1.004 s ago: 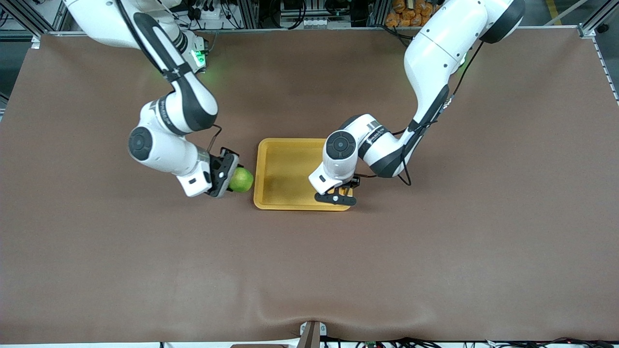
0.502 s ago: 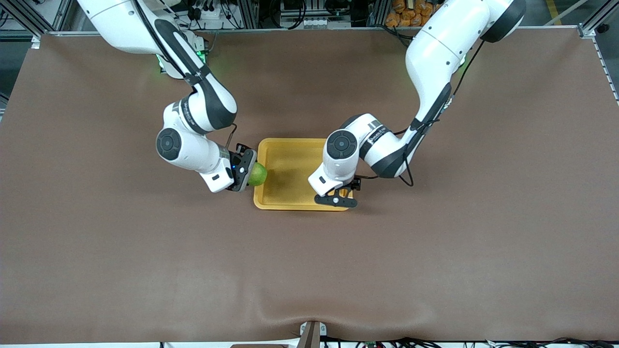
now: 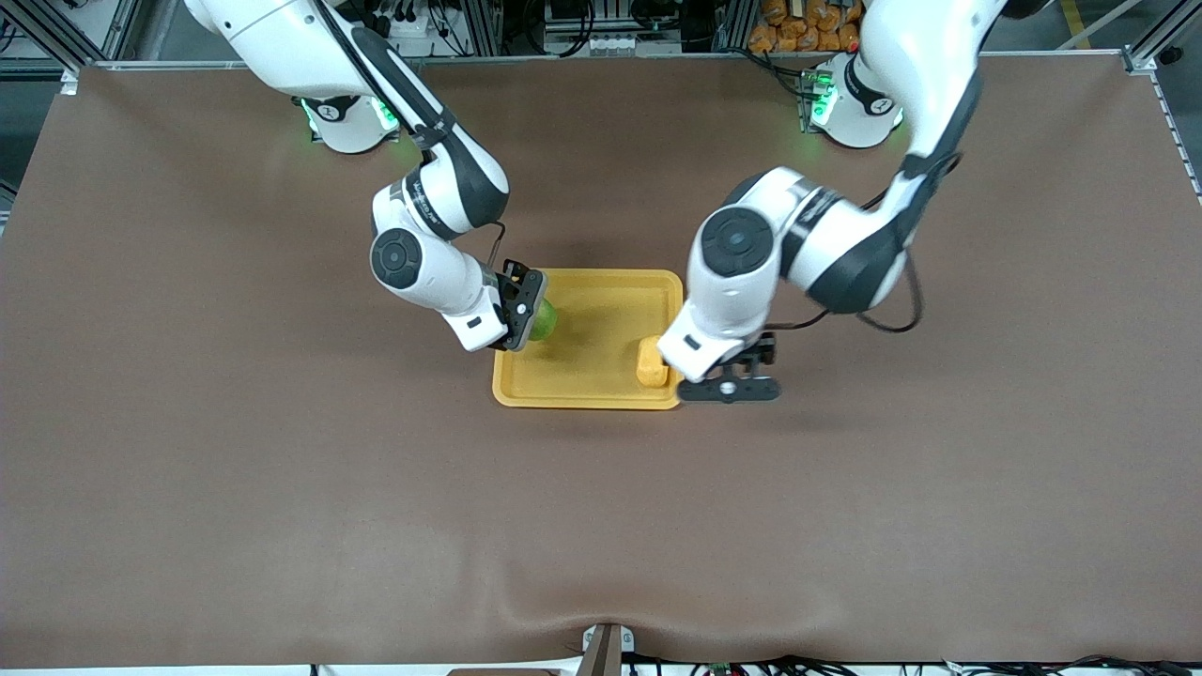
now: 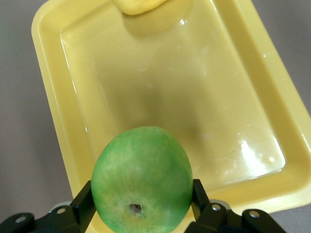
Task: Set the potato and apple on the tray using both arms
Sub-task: 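Open the left gripper over the tray while the right gripper carries the apple, then lower the apple into the tray while the left gripper withdraws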
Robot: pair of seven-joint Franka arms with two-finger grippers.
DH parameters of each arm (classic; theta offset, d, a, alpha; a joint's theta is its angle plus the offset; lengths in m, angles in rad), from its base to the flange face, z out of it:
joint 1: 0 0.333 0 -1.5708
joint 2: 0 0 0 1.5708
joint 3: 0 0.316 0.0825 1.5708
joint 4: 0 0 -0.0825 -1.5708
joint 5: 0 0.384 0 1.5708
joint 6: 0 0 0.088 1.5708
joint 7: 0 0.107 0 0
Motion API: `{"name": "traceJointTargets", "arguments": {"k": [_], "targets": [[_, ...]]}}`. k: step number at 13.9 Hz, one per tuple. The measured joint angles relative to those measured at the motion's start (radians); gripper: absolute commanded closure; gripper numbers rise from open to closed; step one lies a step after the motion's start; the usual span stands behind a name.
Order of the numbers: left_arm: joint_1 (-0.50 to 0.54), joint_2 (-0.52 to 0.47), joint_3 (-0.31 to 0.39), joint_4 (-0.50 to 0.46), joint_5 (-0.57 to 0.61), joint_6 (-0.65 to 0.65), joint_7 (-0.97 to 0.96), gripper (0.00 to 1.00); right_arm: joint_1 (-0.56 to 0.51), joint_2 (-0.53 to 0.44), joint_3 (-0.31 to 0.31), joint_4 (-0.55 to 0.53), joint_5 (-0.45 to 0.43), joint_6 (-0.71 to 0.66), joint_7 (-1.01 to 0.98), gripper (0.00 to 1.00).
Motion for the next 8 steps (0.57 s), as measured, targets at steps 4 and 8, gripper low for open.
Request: {"name": "traceJointTargets", "arguments": {"k": [4,8], "targets": [[0.121,-0.095,0.0,-0.001,-0.028,-0.079,0.014,0.0,0.033,0.014,-0.006,0.003,-0.229,0.002,0.182,1.0],[0.222,-0.176,-0.001,-0.002,-0.055,-0.21,0.113,0.0,0.091,0.026,-0.008,0.017,-0.319,0.005,0.312,1.0]]}}
